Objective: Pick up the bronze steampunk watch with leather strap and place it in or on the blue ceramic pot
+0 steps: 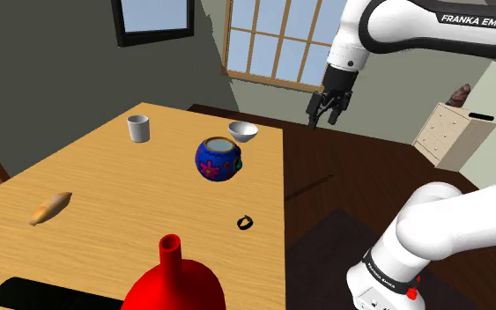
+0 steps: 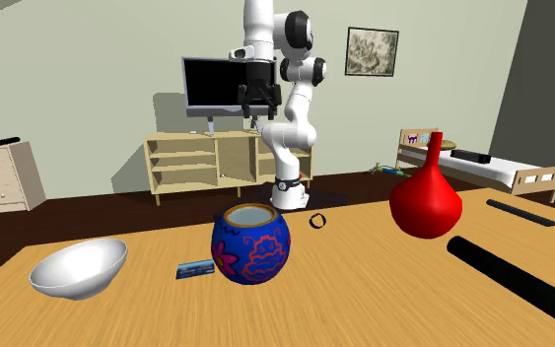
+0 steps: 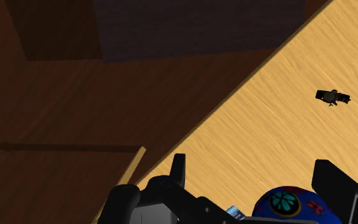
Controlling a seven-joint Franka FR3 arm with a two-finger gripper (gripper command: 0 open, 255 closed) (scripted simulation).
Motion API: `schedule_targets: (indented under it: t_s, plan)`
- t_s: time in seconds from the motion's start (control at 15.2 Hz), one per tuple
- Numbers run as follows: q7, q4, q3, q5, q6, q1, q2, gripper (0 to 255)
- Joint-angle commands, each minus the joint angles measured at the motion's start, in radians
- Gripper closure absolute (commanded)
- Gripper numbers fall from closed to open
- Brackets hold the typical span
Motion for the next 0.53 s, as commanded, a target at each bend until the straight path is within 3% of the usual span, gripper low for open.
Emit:
schedule_targets:
  t_s: [0.0, 0.46]
  plan:
    - [0.000, 0.000, 0.000, 0.000, 0.000, 0.000, 0.000, 0]
    - [0.112, -0.167, 0.103, 0.081, 0.196, 0.041, 0.019, 0]
